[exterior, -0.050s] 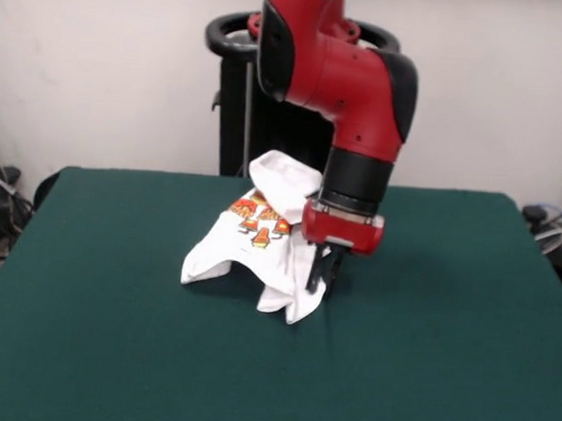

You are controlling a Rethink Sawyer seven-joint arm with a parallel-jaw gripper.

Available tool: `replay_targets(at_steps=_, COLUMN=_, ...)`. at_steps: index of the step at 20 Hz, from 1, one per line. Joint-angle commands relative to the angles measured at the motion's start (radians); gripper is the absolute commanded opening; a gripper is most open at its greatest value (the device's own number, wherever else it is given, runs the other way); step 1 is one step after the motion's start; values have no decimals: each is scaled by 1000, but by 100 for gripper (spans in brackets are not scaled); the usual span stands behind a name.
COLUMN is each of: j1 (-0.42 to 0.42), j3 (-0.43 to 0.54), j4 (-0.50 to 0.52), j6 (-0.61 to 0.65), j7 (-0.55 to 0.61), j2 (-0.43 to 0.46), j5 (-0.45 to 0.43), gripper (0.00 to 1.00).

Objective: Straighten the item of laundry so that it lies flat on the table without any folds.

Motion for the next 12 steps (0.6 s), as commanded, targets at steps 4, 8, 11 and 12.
replay_targets(at_steps=4, j1=-91, j3=186, j4=169, j6=402, j7=174, j2=-265, j5=75, gripper=0)
replay_targets(at_steps=8, j1=-90, j3=264, j4=239, j6=518, j7=212, j2=-412, j5=134, gripper=0)
replay_targets(at_steps=11, j1=-55, j3=258, j4=229, j6=554, j7=223, j2=-434, j5=174, gripper=0)
replay_targets(at_steps=12, j1=-56, j3=269, j4=220, j6=543, j7=228, j2=-419, j5=183, gripper=0)
